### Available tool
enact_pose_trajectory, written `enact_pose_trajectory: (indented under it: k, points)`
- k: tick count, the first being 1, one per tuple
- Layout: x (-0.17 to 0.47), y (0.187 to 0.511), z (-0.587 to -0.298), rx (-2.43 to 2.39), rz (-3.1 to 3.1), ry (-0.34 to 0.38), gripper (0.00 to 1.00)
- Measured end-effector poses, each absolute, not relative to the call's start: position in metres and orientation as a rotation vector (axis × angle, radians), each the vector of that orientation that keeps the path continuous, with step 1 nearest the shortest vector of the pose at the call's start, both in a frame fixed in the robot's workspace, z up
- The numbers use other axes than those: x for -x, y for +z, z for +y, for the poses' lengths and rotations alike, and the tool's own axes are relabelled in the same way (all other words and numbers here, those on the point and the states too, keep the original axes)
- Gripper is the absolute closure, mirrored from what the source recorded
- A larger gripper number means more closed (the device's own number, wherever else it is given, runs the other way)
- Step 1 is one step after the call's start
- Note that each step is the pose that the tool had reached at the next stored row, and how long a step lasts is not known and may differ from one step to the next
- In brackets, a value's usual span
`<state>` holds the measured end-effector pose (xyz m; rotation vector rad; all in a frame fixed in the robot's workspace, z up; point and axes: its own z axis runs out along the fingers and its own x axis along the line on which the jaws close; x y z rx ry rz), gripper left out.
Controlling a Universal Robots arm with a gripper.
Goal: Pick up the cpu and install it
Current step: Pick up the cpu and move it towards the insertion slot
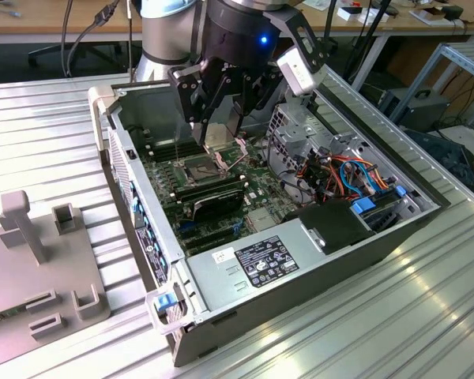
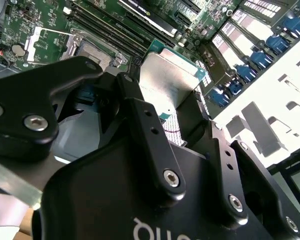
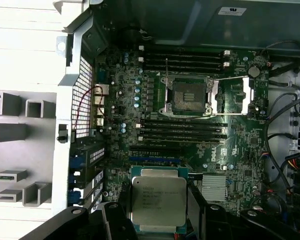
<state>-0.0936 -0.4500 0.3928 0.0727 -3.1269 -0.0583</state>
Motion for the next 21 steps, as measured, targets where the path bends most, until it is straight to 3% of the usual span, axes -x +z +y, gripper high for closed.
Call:
enact_pose_trajectory:
  k: [21]
  points:
    - [0.0867,0.3925,-0.4500,-0.073,-3.127,-0.058,0.46]
